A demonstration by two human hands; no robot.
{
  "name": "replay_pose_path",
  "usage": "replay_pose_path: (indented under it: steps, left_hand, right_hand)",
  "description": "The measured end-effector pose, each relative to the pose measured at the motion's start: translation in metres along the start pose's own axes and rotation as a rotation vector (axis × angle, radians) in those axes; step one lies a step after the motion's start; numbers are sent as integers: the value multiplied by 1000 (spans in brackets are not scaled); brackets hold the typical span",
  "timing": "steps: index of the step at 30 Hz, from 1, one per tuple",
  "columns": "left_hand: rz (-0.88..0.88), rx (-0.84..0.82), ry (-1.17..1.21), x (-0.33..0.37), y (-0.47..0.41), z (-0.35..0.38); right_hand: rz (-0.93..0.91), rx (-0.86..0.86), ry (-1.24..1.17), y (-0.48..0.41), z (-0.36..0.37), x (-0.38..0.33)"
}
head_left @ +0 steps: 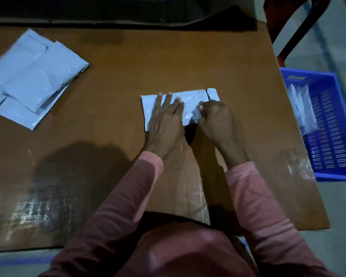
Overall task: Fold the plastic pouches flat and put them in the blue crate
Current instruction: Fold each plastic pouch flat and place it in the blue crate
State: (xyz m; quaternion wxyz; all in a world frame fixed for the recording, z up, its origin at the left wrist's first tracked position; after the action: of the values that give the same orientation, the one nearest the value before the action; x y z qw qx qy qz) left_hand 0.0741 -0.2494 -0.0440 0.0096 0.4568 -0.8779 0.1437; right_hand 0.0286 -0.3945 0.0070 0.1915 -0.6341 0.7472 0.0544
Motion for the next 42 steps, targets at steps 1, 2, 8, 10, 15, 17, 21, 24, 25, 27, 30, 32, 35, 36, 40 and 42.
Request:
replay_pose_path:
  steps: [1, 2, 8, 10, 15, 17, 21, 24, 25, 27, 30, 32, 35, 36, 40, 42]
  left_hand:
    - [-1, -19, -29, 0, -1, 2]
    - [-6, -35, -55, 1, -2, 3]
    - [-15, 1, -83, 5, 0, 2]
    - [-35, 6, -46, 6, 1, 1]
    - [-47, -16, -48, 5, 3, -1]
    - [-40, -31, -45, 6, 1, -3]
    - [-55, -35, -3, 5, 4, -6]
    - [-60, -31, 9, 4, 6, -5]
    - [-64, -28, 7, 5, 6, -6]
    - [-69, -37, -1, 6, 5, -7]
    - [-48, -86, -15, 5, 6, -10]
    - [-25, -78, -13, 4, 12, -11]
    - [-16, -10, 52, 8, 35, -9]
    - [-17, 0, 85, 9, 44, -6]
    - [-22, -41, 127, 10, 54, -2]
    - [-37, -73, 122, 14, 50, -5]
  right_hand:
    - [5, -8, 7, 1, -1, 0]
    - [15, -26, 31, 2, -2, -1]
    - [-110, -74, 2, -16, -19, -11]
    - [-121, -156, -11, -31, -17, -17]
    - [-122, -257, 49, -30, 10, -13]
    - [-126, -294, 44, -29, 10, -9]
    - [-91, -289, 40, -28, -5, -16]
    - [-20, -62, 54, 3, 3, -18]
    - [-23, -48, 52, 15, 9, -19]
    - [-74, -41, 56, 32, 21, -19]
    - [-67, -17, 83, 29, 22, -23]
    - [-75, -21, 98, 27, 21, -23]
    - [-83, -33, 76, 26, 20, -22]
    - [-87, -25, 72, 27, 19, -22]
    - [-132, 0, 60, 28, 16, -23]
    - [-98, -29, 34, 25, 13, -20]
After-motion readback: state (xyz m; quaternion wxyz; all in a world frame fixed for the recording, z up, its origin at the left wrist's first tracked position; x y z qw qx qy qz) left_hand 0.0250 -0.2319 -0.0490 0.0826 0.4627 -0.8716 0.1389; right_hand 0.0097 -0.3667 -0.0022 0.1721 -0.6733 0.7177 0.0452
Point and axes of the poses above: each hand's wrist, its own y-axis away from the middle knuckle, its own z-axis out of the palm, x = y × z, the point moved 1 cm from there along -y, towards the middle knuckle, and after that the axes turned 2 degrees about -x, right-handed, at the moved point
